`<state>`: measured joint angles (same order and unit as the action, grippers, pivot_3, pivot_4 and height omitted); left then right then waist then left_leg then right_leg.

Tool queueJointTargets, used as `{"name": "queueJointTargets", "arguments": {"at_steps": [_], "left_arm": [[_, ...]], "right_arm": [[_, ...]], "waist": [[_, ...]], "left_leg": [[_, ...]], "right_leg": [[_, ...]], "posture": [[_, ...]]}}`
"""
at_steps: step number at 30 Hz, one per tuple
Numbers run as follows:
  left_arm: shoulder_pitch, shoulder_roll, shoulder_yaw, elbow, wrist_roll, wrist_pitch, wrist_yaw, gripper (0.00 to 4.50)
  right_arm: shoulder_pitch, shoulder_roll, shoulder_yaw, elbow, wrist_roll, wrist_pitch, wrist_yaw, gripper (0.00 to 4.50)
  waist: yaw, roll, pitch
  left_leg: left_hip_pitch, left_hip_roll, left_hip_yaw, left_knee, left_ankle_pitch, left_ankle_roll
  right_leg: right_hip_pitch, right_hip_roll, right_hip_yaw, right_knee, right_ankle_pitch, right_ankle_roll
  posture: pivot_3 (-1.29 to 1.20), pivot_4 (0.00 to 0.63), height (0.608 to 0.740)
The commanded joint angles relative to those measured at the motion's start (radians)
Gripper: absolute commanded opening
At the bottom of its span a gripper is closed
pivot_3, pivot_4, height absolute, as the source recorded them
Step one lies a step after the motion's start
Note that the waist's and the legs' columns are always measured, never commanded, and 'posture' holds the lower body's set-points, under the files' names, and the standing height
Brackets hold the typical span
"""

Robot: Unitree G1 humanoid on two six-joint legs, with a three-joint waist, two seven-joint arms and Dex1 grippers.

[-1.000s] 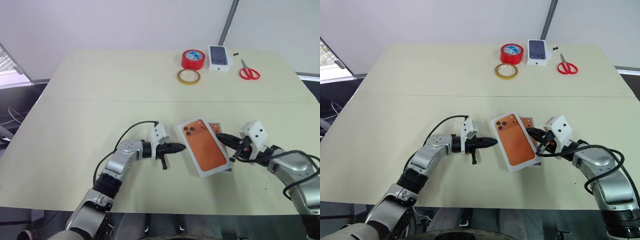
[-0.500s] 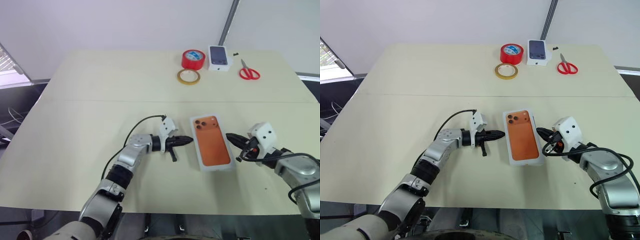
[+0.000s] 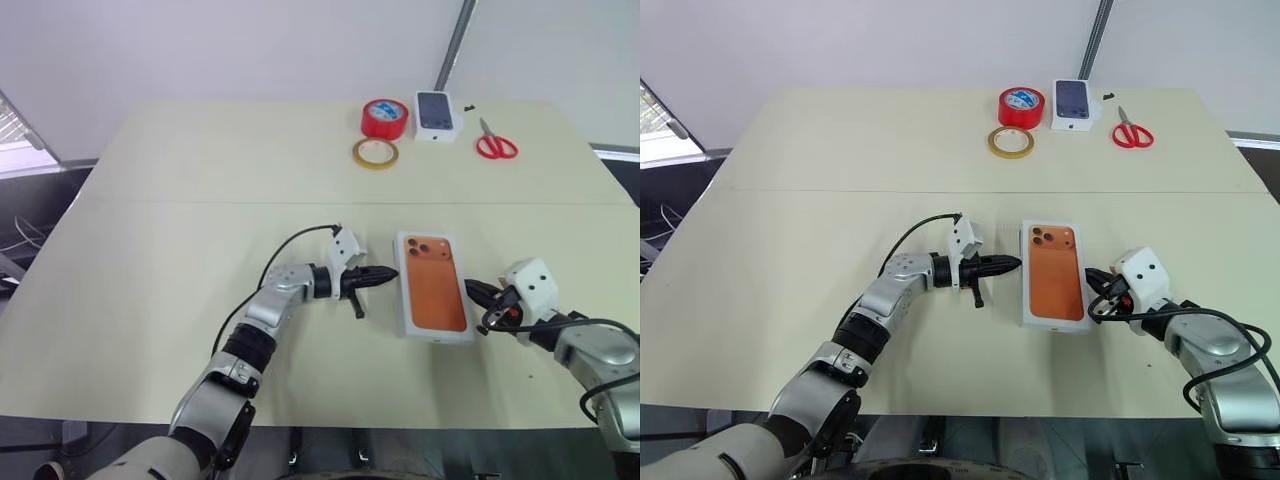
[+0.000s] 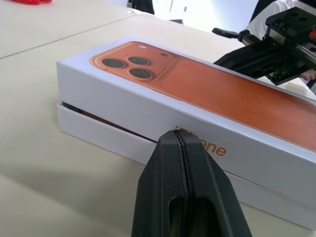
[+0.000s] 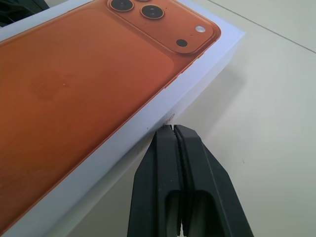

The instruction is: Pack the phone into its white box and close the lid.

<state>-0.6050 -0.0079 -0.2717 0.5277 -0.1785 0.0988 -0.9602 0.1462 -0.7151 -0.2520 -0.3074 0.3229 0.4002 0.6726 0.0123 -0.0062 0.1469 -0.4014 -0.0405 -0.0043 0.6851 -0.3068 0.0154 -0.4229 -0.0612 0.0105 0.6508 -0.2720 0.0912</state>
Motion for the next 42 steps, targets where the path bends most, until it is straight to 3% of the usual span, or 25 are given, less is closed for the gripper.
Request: {"name": "queueJointTargets", "arguments": {"at_steps": [1,17,31,37,42], "left_arm": [[-0.014,-0.026,-0.023,-0.027,0.005,-0.006,-0.014,0.0],[0.022,-0.015,-0.022,-0.076,0.01,0.02,0.001,0.0],[0.038,0.003,0.0,-0.097,0.019,0.036,0.03,0.0],[-0.058,-0.023,0.105,-0.165,-0.106,0.154,0.049,0.0],[-0.144,-0.079,0.067,-0.048,-0.061,0.067,0.041,0.0]], "right_arm": [[-0.016,0.016,0.026,-0.032,-0.004,-0.024,0.007,0.06],[-0.1,0.031,0.072,0.033,-0.046,-0.023,0.012,0.06],[-0.131,0.002,0.123,0.121,-0.171,-0.067,0.005,0.06],[-0.165,0.043,-0.042,0.063,0.027,-0.044,0.042,0.06],[-0.121,0.034,-0.053,0.007,0.118,-0.035,0.123,0.06]], "waist": [[0.001,0.0,0.0],[0.0,0.0,0.0],[0.0,0.0,0.0],[0.0,0.0,0.0],[0.004,0.0,0.0]], "left_leg": [[0.0,0.0,0.0,0.0,0.0,0.0],[0.0,0.0,0.0,0.0,0.0,0.0],[0.001,0.0,0.0,0.0,0.0,0.0],[0.0,0.0,0.0,0.0,0.0,-0.001],[0.0,0.0,0.0,0.0,0.0,0.0]], "right_leg": [[0.0,0.0,0.0,0.0,0.0,0.0],[0.0,0.0,0.0,0.0,0.0,0.0],[0.0,0.0,0.0,0.001,0.0,0.0],[0.0,0.0,0.0,0.001,0.0,0.0],[0.0,0.0,0.0,0.001,0.0,0.0]], "posture": [[0.0,0.15,0.74],[0.0,0.15,0.74],[0.0,0.15,0.74],[0.0,0.15,0.74],[0.0,0.15,0.74]]}}
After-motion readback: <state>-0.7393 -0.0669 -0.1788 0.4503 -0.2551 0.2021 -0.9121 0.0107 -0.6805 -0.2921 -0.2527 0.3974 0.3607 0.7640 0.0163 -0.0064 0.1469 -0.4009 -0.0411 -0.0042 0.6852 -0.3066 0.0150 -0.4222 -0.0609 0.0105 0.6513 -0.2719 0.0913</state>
